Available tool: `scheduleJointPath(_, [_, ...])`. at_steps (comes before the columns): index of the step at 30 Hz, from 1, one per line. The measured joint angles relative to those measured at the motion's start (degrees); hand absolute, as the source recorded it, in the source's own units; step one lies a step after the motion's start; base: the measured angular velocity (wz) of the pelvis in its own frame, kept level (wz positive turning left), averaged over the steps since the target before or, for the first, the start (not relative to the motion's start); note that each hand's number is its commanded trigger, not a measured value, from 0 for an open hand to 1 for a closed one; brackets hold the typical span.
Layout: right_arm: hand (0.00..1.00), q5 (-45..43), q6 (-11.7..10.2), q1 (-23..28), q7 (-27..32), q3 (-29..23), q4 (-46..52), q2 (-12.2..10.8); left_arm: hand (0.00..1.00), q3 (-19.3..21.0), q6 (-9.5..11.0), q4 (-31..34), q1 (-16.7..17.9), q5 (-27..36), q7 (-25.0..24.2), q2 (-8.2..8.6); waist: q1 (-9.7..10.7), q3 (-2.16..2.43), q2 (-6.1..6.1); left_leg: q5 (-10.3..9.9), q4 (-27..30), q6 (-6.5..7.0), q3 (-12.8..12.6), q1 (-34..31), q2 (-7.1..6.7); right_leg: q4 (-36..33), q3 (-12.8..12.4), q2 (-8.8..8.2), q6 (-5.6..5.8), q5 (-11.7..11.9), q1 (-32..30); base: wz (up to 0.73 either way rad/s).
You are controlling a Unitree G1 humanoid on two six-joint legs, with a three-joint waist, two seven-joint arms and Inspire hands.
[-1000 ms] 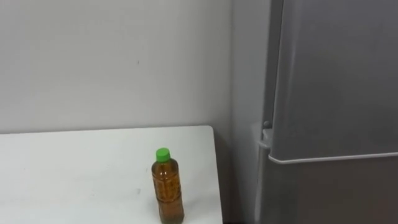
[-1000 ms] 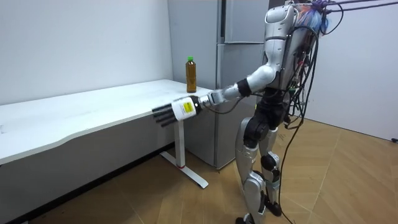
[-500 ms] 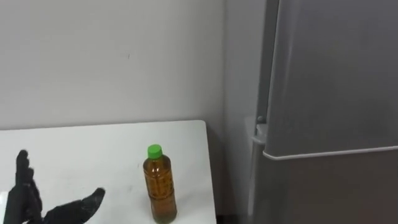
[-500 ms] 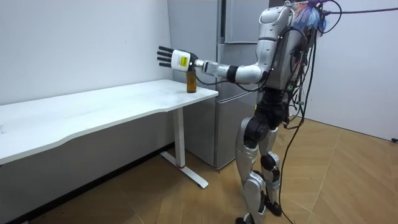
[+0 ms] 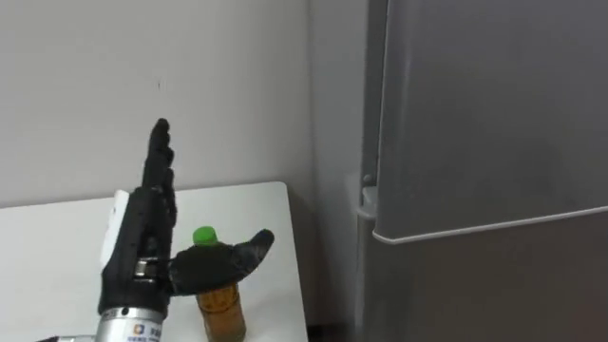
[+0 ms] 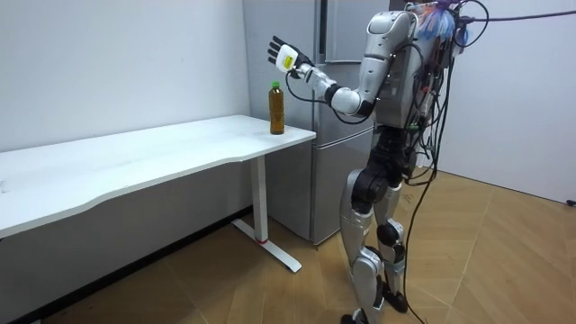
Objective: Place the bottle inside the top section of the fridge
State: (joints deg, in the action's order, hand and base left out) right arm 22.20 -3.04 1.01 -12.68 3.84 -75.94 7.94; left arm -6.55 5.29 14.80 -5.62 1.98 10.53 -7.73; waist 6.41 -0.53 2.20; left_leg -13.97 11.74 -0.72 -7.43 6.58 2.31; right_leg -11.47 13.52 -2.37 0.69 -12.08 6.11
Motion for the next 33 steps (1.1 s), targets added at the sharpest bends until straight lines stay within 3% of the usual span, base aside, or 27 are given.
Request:
scheduleJointPath(7, [0.00, -0.2, 0.7, -1.1, 0.0, 1.9, -0.3, -0.1, 0.00, -3.9, -1.2, 0.0, -2.1, 0.0, -3.5, 0.43, 0.8, -0.35, -0.53, 0.0, 0.0, 0.00, 0.5, 0.0, -0.06, 0.8, 0.7, 0.04, 0.03, 0.4, 0.6, 0.04])
scheduleJointPath(15, [0.00, -0.3, 0.7, -2.1, -1.1, 3.8, -0.4, -0.7, 0.00, -7.4, -2.9, -0.1, -2.4, -0.4, -10.2, 0.66, 1.7, -0.77, -0.19, 0.0, 0.1, 0.01, 0.1, 0.0, -0.04, 0.9, 0.7, 0.07, 0.06, 0.6, 0.5, 0.00])
scheduleJointPath(23, [0.00, 0.0, 0.6, -2.6, -1.4, 5.1, -0.4, -0.8, 0.00, -9.5, -3.0, 1.1, -5.6, -0.4, -13.6, 1.80, 1.8, -0.44, 0.34, 0.0, 0.2, 0.01, 0.0, -0.9, -0.04, 0.9, 0.6, 0.03, 0.06, 0.6, -0.3, 0.00])
scheduleJointPath(27, [0.00, 0.0, 0.6, -2.8, -1.2, 5.0, -0.4, -0.7, 0.00, -9.5, -3.0, 3.8, -7.6, -0.4, -13.9, 1.88, 1.9, -0.27, 0.62, 0.0, 0.2, 0.01, 0.0, -1.2, -0.01, 0.8, 0.6, 0.06, 0.06, 0.6, -1.0, 0.00])
scheduleJointPath(33, [0.00, 0.0, 0.6, -3.2, -1.2, 5.0, -0.4, -0.8, 0.00, -9.5, -3.0, 9.9, -7.9, -0.4, -14.8, 2.00, 2.8, -0.20, 0.73, 0.0, 0.1, 0.01, 0.3, -1.7, 0.00, 0.8, 0.6, 0.08, 0.06, 0.6, -1.2, 0.00])
